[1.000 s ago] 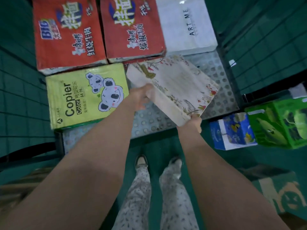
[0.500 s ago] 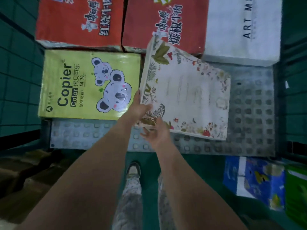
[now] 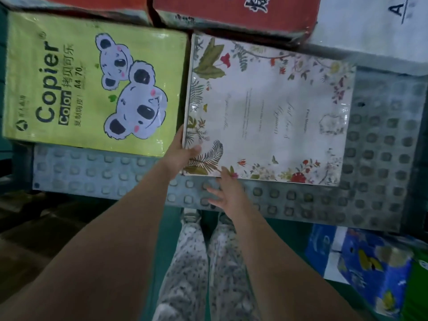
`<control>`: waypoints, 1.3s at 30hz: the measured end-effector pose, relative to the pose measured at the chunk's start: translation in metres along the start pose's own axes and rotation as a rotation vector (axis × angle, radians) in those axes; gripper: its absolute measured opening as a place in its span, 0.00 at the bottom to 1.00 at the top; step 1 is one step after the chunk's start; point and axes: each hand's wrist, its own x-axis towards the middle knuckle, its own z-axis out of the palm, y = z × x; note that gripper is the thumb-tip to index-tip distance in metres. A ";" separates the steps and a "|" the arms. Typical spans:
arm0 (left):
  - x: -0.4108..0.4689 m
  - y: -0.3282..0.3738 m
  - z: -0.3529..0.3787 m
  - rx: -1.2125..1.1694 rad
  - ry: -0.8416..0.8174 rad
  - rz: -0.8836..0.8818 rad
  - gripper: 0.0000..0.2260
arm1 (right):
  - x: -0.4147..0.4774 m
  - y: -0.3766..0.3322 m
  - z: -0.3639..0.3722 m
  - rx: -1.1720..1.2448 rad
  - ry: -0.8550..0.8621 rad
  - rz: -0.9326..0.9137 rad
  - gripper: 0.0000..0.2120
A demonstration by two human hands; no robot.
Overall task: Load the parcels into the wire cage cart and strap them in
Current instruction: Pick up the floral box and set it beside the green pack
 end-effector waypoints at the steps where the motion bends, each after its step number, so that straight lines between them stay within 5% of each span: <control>1: 0.002 0.003 -0.002 0.024 0.044 0.022 0.29 | 0.002 -0.005 -0.002 -0.058 -0.014 -0.012 0.20; 7: 0.014 0.015 0.020 0.338 0.339 -0.019 0.27 | 0.006 -0.023 -0.004 -0.298 -0.048 0.015 0.24; 11: 0.011 0.022 0.051 0.537 0.401 -0.056 0.36 | 0.010 -0.037 -0.011 -0.519 0.038 -0.056 0.14; 13: 0.015 0.027 0.055 0.657 0.363 0.019 0.36 | 0.013 -0.055 -0.022 -0.621 0.129 -0.187 0.08; 19: 0.026 0.041 0.077 0.915 0.212 0.126 0.33 | 0.015 -0.100 -0.057 -0.652 0.340 -0.402 0.18; 22: 0.026 0.046 0.097 1.027 0.081 0.206 0.35 | 0.021 -0.103 -0.083 -0.629 0.581 -0.548 0.18; 25: 0.027 0.044 0.118 1.160 -0.065 0.251 0.39 | 0.024 -0.101 -0.119 -0.661 0.824 -0.428 0.29; 30: 0.024 0.033 0.151 1.267 -0.135 0.150 0.50 | 0.019 -0.093 -0.145 -0.362 0.690 -0.072 0.45; 39: 0.021 0.015 0.148 1.274 -0.130 0.052 0.58 | 0.018 -0.083 -0.156 -0.321 0.690 -0.249 0.43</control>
